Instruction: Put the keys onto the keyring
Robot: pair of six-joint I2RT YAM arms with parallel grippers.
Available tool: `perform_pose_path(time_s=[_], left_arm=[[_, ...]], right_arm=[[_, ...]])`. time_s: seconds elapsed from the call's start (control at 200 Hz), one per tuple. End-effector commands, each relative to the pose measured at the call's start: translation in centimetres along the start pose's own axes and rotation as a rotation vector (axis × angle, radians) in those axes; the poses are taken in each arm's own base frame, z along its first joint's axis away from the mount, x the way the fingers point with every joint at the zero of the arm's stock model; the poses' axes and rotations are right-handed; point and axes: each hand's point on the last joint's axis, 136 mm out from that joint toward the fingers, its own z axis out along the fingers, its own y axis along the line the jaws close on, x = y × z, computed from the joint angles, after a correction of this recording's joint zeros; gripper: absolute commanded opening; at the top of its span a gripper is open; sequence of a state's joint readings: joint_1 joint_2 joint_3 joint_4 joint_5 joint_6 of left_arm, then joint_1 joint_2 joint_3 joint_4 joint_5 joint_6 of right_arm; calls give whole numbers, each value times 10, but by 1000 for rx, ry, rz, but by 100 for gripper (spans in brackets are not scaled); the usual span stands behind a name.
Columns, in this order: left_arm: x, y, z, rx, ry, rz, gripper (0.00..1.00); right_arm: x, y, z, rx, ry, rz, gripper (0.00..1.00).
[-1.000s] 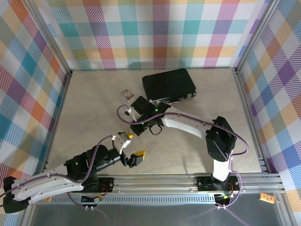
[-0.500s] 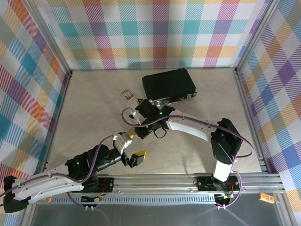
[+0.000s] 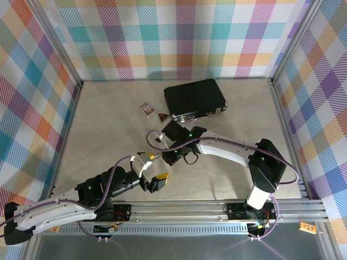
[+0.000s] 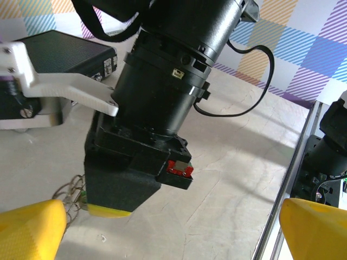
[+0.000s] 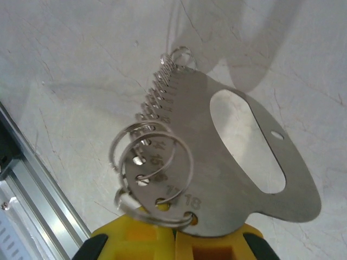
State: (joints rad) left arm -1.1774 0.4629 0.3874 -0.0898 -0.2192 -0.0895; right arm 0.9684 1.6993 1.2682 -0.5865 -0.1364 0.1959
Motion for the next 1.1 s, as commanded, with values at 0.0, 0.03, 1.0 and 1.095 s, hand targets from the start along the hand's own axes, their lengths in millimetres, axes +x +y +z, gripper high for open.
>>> perform_pose_path(time_s=[0.0,0.03,1.0,1.095], left_arm=[[-11,-2,-1,5,-36,-4,100],[-11,-2,-1,4,-36,-5,100],[-16,13,-3,-82,-42,17,100],[-16,13,-3,-86,-48,15,100]], right_arm=[[4,1,-4,-17,-7,29,0],[5,1,-3,-20,-10,35,0],[65,-13,18,-7,138,117,0],[70,-14,20,-9,145,128,0]])
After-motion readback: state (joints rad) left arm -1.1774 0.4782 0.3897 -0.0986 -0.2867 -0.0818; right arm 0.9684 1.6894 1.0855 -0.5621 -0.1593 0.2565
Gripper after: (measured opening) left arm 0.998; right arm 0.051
